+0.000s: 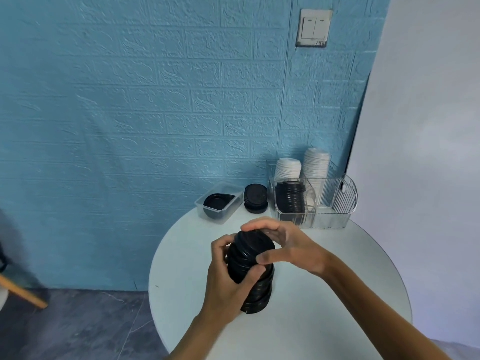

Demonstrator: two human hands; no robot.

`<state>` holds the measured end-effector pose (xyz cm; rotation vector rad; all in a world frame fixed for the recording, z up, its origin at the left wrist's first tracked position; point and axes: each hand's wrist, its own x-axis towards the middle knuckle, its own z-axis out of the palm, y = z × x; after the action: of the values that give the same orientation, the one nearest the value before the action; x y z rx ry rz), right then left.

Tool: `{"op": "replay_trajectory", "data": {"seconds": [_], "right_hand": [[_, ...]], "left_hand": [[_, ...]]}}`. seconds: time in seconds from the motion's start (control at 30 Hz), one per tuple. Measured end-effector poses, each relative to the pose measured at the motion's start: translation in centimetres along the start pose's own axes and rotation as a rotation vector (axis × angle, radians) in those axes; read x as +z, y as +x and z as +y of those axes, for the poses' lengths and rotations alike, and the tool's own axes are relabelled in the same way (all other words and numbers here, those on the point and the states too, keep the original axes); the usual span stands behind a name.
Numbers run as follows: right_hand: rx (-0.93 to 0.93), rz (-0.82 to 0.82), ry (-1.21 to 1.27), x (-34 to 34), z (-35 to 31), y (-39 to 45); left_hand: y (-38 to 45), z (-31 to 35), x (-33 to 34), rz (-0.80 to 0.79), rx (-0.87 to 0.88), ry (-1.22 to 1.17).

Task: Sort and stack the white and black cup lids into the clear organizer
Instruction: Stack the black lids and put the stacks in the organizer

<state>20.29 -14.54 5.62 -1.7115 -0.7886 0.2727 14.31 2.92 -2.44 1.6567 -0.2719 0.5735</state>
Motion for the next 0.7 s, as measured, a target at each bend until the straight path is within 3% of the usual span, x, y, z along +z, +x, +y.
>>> {"op": "replay_trajectory", "data": {"seconds": [0.6,0.7], "right_hand": [[0.049,-0.151,-0.141,-0.67,-0.64,0.81],[0.062,-0.153,-0.097,-0.37,-0.02,0.52]], "left_hand": [[0.17,-0.74,0.2,-0.054,0.039,0.061],[0.07,-1.07,0.15,-0.078,-0.023,0.045]]}}
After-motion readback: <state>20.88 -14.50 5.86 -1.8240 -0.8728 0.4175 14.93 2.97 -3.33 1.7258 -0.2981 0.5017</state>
